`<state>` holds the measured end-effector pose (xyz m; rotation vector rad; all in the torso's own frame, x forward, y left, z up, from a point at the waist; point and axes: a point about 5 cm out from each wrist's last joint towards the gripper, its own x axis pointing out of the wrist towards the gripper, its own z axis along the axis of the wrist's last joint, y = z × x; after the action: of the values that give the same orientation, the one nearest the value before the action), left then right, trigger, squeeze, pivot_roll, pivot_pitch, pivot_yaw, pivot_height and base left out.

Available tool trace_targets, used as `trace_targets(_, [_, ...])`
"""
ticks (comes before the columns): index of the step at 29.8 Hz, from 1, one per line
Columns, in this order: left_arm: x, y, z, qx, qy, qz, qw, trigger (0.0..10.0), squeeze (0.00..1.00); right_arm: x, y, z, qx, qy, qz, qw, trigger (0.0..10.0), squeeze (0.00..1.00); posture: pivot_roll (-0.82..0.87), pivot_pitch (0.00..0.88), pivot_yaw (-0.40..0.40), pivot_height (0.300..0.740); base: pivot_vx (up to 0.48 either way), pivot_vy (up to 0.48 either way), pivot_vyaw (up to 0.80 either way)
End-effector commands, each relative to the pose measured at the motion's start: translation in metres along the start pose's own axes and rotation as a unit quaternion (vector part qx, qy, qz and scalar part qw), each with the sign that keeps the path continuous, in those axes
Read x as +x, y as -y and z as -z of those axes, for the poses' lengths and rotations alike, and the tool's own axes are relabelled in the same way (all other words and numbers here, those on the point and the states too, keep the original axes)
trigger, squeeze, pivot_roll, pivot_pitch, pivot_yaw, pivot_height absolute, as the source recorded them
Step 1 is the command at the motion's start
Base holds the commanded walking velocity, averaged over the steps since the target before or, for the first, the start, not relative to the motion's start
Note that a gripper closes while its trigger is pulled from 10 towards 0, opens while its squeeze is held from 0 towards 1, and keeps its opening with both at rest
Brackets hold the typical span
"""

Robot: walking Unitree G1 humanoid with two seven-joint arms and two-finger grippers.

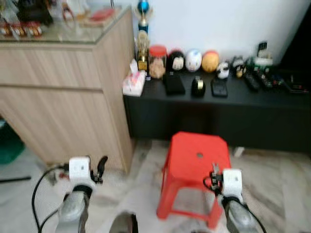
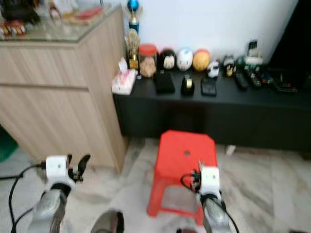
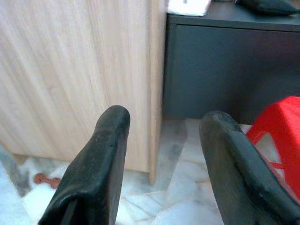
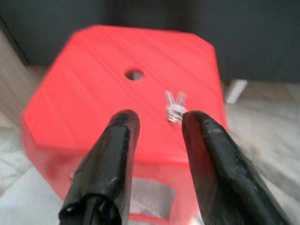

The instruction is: Hang keys on a hook

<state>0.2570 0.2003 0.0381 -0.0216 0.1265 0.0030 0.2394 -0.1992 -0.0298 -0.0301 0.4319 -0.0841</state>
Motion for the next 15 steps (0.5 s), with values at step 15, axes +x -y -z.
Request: trace_targets(15, [0.0003,-0.0045,-0.0019,0.006,0.000,0.005,1.000,10.0,0.00,0.0025,-0.0006,-0.0024,0.029,0.000,0.019,0.999,10.0,0.00,-0.10,0.000,-0.017,0.638,0.378,0.000,0.00])
